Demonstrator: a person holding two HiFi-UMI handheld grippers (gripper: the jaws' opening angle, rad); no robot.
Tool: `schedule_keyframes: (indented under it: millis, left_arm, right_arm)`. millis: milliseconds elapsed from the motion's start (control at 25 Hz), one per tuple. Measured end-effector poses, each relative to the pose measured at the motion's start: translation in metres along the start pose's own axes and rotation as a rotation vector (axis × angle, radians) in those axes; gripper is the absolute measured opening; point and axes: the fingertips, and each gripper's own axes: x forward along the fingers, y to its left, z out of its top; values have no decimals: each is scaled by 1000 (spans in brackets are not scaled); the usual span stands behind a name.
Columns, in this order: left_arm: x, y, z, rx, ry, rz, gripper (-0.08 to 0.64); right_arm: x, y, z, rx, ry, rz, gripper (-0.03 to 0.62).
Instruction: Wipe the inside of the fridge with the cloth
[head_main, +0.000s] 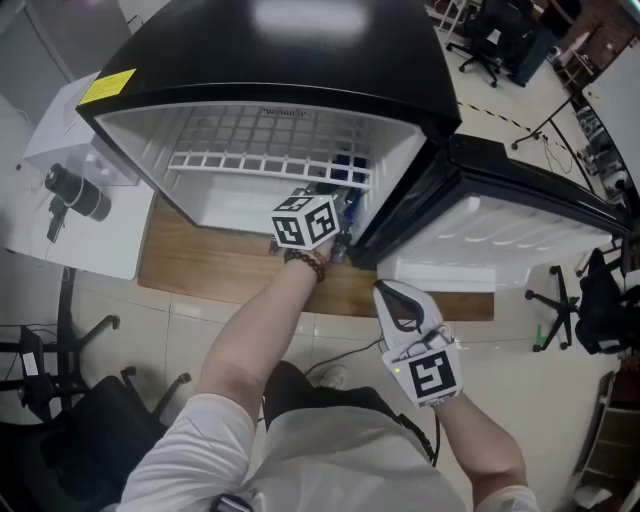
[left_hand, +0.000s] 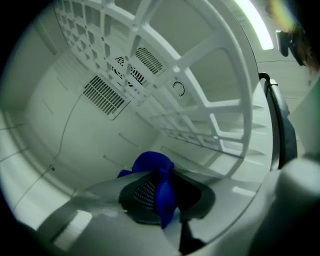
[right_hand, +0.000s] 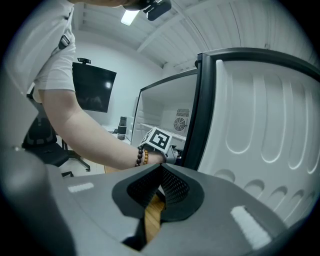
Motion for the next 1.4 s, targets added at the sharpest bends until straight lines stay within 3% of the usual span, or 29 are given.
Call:
schedule_keyframes:
  millis: [720,920,1120,1400]
  left_arm:
    - [27,31,7,-2,-53,66,35]
    - [25,38,10,38,-68,128,35]
    - [7,43,12,68,-73,202,35]
    - [-37,36,16,86,-49,222,37]
  right_arm:
    - [-7,-9,-3,11,-16,9,4]
    - [-7,-10,-3,12,-19,7,4]
    - [-11,-10,-2,18,-9,1,3]
    - [-8,3,9,40,-21,7,5]
